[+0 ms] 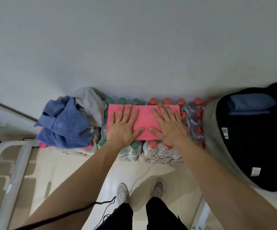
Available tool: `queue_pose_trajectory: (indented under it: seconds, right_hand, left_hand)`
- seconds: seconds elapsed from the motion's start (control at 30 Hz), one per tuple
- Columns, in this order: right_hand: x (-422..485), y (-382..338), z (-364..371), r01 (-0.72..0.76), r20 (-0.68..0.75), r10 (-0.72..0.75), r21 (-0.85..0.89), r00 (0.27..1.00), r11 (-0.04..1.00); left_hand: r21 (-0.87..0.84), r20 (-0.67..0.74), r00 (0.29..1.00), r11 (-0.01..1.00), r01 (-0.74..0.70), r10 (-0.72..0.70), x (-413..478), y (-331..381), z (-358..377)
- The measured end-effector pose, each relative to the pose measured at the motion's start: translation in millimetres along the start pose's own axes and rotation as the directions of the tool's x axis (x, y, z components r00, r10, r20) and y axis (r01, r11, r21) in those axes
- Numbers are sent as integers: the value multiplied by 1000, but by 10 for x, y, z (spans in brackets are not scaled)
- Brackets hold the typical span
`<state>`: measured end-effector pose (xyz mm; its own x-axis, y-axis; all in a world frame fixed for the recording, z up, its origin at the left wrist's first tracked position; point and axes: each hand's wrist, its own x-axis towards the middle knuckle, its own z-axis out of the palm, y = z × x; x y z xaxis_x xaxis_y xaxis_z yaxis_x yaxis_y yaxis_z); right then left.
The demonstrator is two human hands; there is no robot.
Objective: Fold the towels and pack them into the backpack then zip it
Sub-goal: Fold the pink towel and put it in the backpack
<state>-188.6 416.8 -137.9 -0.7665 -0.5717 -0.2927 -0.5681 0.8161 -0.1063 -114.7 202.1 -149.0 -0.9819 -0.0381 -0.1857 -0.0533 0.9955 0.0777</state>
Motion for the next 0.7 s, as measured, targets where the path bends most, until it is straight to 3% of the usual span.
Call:
queue_pose_trajectory:
  seconds: [0.23,0.33,0.4,0.47,0.7]
  right_hand:
    - [25,117,89,8,-41,-10,-47,999,999]
    - [40,70,-13,21,5,-20,-55,1000,998]
    - [65,8,-118,78,-79,-82,-55,993,995]
    - [95,-26,-160,163,-120,-170,-71,978,984]
    - [115,60,68,225,-93,-236,-116,967,967]
  left_hand:
    - [-12,-53,999,1000,9,-10,2,-18,63]
    - [-186,-99,995,982,-12,-7,-6,-80,-18]
    - [-261,-200,978,965,11,-66,-9,-137,-101]
    - [-209,-248,963,976,55,-107,33,-199,-167]
    - [54,29,980,979,198,-199,392,-267,-526]
